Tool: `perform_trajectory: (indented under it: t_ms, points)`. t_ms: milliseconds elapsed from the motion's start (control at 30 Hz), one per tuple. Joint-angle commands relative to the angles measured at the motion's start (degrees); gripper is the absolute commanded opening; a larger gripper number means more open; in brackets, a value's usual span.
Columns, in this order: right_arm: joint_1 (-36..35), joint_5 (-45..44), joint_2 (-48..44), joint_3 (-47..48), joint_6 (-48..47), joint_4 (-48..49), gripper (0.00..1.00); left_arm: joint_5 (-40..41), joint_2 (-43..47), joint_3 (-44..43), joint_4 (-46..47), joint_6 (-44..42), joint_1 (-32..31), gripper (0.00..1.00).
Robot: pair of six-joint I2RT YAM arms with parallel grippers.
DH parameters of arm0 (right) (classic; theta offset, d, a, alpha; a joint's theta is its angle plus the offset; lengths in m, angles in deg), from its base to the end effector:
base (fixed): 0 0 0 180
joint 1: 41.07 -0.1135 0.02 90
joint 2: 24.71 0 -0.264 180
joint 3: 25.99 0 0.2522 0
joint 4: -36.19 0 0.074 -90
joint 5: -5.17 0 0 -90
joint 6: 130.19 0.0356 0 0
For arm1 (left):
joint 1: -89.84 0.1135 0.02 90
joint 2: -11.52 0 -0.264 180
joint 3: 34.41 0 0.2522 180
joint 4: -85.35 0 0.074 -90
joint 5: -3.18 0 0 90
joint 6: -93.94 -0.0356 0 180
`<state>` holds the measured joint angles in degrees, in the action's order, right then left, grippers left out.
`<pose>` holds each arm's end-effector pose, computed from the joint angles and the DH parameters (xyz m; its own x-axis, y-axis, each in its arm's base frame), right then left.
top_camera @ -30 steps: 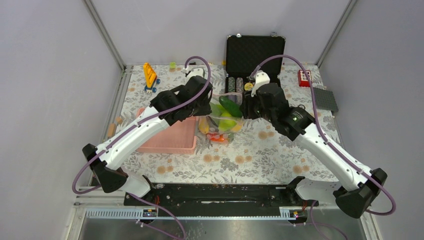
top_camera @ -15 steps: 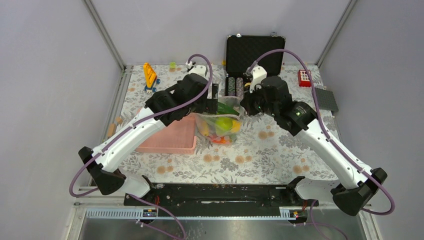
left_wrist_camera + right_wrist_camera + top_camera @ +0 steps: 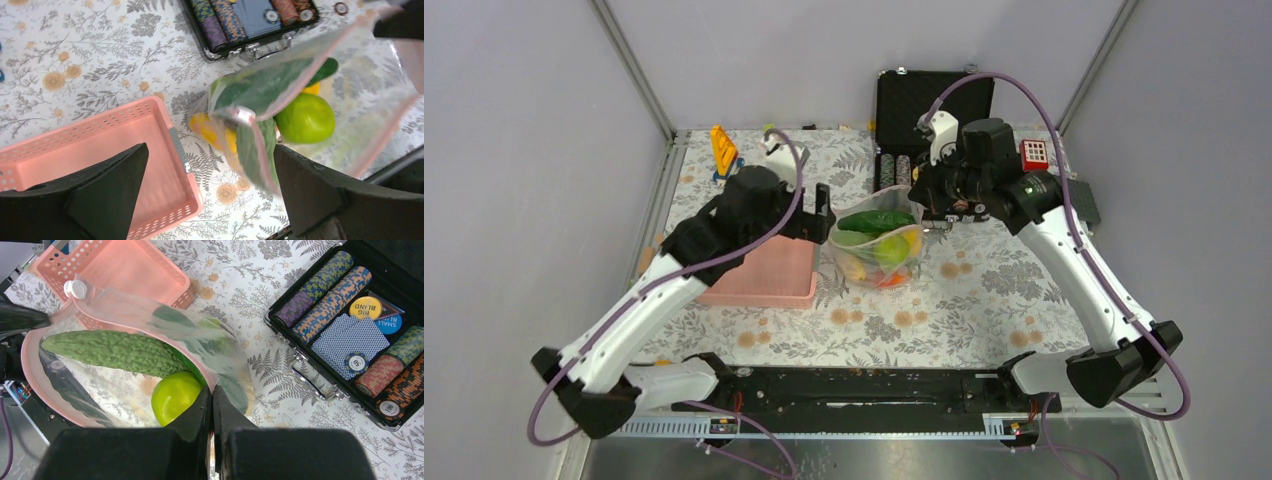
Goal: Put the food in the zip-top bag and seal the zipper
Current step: Adjust the zipper food storage bag at the center of the board.
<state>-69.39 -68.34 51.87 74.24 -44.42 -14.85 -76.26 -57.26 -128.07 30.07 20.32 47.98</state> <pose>0.2468 0.1445 0.4217 -0.3540 -0.2711 -0.8951 -0.7048 0.7065 0.0647 0.1885 -0.1601 0.4105 -0.5134 0.0878 -0.8537 0.4102 0.8989 -0.1543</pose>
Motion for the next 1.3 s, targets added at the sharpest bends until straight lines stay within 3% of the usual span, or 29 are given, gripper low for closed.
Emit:
perform_trajectory:
  t_ms: [0, 300, 500, 633, 800, 900, 1033, 1167, 1267]
  points:
    - [3.4, 9.0, 1.4, 5.5, -5.5, -2.9, 0.00, -9.4, 9.5, 9.3, 14.7, -4.1, 2.5, 0.99]
    - [6.5, 19.4, 8.0, 13.6, -14.3, -10.0, 0.00, -21.8, 9.4, 13.1, 18.9, -7.6, 11.1, 0.97]
    - [9.6, 27.6, 15.2, 25.0, -19.5, -18.6, 0.00, -44.2, 10.9, 22.8, 29.9, -14.4, 20.7, 0.97]
    - [9.7, 29.1, 20.2, 33.2, -23.3, -25.7, 0.00, -53.0, 8.3, 23.3, 32.9, -19.6, 21.1, 0.97]
    - [9.7, 27.3, 25.3, 39.6, -20.5, -27.8, 0.00, -69.0, 2.7, 20.1, 33.8, -22.6, 20.5, 0.98]
    - [9.7, 25.6, 27.8, 42.6, -15.8, -28.2, 0.00, -67.9, 1.6, 19.6, 33.2, -24.0, 17.5, 0.99]
    - [9.7, 25.3, 29.1, 43.8, -9.9, -28.2, 0.00, -56.3, 3.1, 19.8, 31.9, -25.9, 10.9, 0.99]
    - [9.7, 27.3, 28.9, 42.6, -8.0, -28.1, 0.00, -50.9, 3.7, 21.4, 37.4, -25.6, 9.6, 0.99]
    - [9.7, 27.3, 28.7, 42.0, -6.5, -27.5, 0.00, -51.3, 1.0, 19.8, 37.8, -25.8, 9.1, 0.99]
